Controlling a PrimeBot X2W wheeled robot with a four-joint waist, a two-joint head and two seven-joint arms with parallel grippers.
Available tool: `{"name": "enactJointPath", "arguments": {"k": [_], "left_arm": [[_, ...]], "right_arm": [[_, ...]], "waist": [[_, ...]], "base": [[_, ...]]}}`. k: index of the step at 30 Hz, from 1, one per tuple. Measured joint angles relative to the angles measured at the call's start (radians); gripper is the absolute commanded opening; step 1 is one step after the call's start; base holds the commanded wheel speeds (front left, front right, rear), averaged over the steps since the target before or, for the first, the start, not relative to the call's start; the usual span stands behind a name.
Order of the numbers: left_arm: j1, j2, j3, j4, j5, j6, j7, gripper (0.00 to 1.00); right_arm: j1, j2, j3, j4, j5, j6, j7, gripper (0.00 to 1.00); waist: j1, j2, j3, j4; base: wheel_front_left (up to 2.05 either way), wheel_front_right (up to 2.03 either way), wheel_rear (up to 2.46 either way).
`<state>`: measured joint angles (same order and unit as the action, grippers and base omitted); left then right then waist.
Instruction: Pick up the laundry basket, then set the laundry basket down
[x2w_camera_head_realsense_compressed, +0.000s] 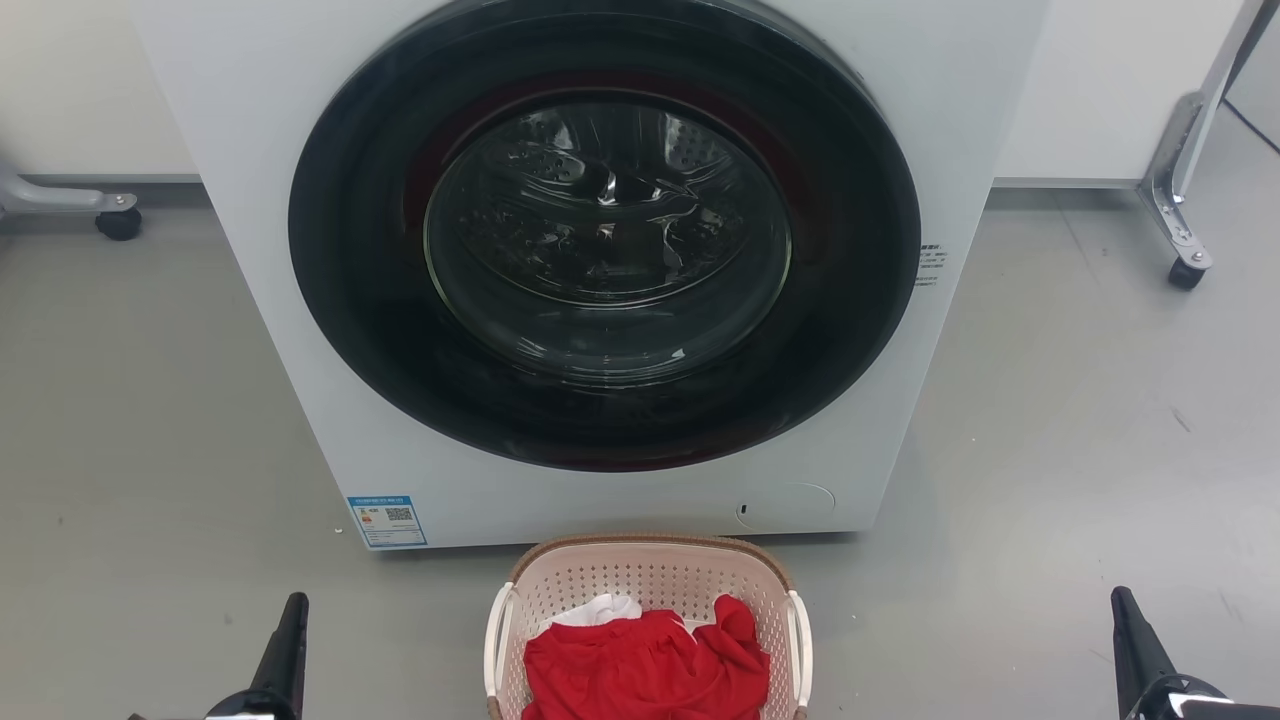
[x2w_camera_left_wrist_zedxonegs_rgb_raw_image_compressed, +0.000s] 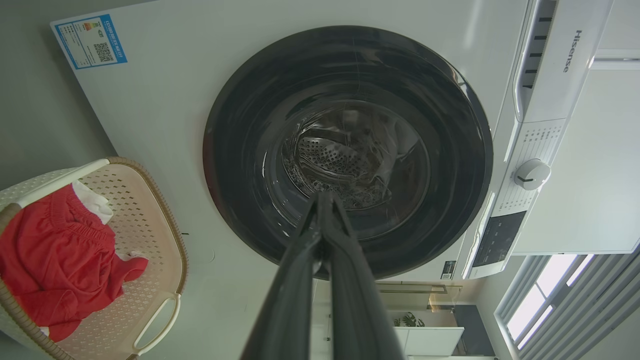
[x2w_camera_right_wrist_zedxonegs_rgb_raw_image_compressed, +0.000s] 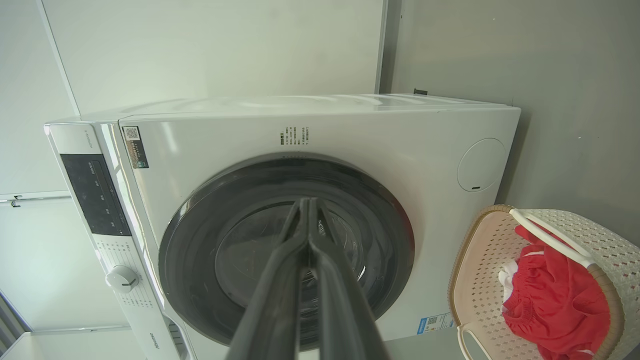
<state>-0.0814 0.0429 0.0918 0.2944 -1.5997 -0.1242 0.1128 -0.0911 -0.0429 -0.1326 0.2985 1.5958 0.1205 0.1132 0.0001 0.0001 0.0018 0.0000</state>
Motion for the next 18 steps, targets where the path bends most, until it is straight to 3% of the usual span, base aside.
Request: {"name": "enactJointPath", "arguments": {"k": [18], "left_arm": [[0.000, 0.000, 0.000, 0.000, -0.001, 0.000, 0.000, 0.00]], "right_arm": [[0.000, 0.000, 0.000, 0.000, 0.000, 0.000, 0.000, 0.00]], "waist": [[-0.0001, -0.0001, 0.000, 0.000]], "base": [[0.00, 0.00, 0.00]]}}
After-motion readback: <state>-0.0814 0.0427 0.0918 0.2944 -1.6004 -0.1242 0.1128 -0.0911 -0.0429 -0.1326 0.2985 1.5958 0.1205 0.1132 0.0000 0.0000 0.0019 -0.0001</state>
